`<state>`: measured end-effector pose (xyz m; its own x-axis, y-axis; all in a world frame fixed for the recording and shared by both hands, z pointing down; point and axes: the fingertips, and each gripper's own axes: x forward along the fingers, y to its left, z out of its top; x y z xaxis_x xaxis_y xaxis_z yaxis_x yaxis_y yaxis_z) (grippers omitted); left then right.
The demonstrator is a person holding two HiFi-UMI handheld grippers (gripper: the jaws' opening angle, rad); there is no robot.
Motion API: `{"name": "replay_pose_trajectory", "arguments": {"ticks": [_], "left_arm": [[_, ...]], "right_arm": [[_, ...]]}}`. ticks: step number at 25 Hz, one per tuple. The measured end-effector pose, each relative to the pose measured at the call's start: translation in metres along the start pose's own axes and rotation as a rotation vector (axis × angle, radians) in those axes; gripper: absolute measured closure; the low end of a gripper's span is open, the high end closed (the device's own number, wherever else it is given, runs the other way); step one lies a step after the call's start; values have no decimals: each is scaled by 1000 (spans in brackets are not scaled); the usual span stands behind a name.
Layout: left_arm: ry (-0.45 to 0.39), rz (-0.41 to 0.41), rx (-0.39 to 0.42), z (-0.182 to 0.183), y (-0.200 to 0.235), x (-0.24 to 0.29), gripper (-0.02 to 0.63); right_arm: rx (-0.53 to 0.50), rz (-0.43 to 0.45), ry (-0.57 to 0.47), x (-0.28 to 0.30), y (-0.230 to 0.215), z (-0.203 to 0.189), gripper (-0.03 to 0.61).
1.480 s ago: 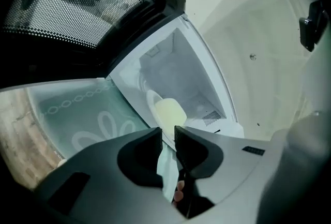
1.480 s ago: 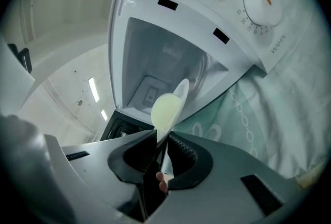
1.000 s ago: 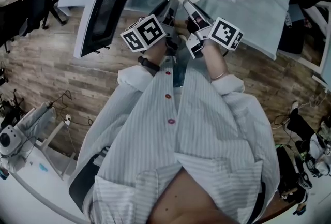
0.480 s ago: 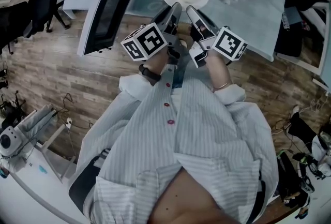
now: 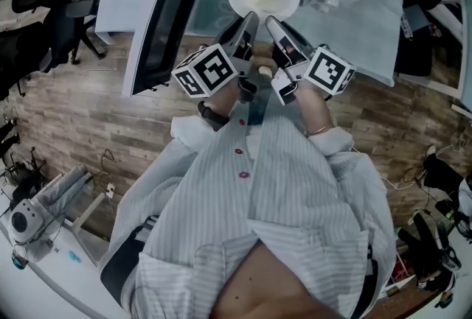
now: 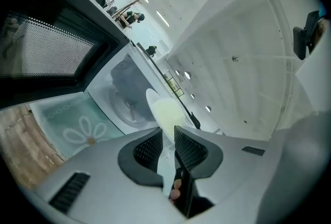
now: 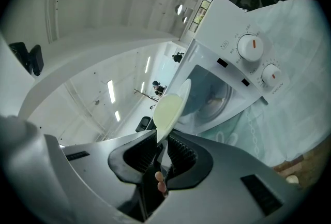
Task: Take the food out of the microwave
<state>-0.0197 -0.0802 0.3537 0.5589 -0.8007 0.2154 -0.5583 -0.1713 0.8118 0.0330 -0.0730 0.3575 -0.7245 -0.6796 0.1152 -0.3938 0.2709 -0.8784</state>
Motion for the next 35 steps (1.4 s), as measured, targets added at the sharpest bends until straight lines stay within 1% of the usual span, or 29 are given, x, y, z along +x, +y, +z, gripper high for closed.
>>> {"name": "replay_pose_trajectory", "arguments": {"ticks": [3, 11, 16, 20, 26, 33, 35], "left_arm": [[-1, -12, -5, 2, -1, -3, 535], [1, -7, 0, 4, 6, -13, 535], [-2, -5, -1, 5, 8, -14, 535], [2, -9, -3, 5, 7, -13, 535], [17, -36, -4, 1, 1, -10, 535], [36, -52, -24, -6, 0, -3, 535], [47, -45, -19, -8, 2, -3, 535]], "right_arm": [[-31, 38, -4, 4, 11, 1, 497], [-29, 44, 8, 8, 15, -8, 497], [-9, 2, 12, 6, 10, -12, 497], [-38, 36, 6, 9, 17, -8, 497], [-44, 20, -6, 3, 15, -6, 497], [-49, 9, -11, -2, 9, -3, 497], [-47, 7, -11, -3, 8, -3, 497]]}}
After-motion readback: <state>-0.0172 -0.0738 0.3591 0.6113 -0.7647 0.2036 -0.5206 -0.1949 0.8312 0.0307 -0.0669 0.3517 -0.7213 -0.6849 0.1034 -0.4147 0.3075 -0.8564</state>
